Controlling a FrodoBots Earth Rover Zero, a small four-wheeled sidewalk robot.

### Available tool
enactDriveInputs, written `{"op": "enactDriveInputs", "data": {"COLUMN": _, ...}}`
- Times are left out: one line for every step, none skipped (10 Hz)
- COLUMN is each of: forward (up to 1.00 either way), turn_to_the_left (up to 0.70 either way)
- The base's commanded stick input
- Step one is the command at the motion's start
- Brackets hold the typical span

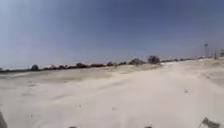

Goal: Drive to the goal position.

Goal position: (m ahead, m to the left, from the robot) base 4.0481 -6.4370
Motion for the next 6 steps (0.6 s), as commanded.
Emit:
{"op": "enactDriveInputs", "data": {"forward": 0.70, "turn_to_the_left": 0.00}}
{"op": "enactDriveInputs", "data": {"forward": 0.70, "turn_to_the_left": 0.00}}
{"op": "enactDriveInputs", "data": {"forward": 0.70, "turn_to_the_left": 0.00}}
{"op": "enactDriveInputs", "data": {"forward": 0.70, "turn_to_the_left": 0.00}}
{"op": "enactDriveInputs", "data": {"forward": 0.70, "turn_to_the_left": -0.15}}
{"op": "enactDriveInputs", "data": {"forward": 0.70, "turn_to_the_left": -0.29}}
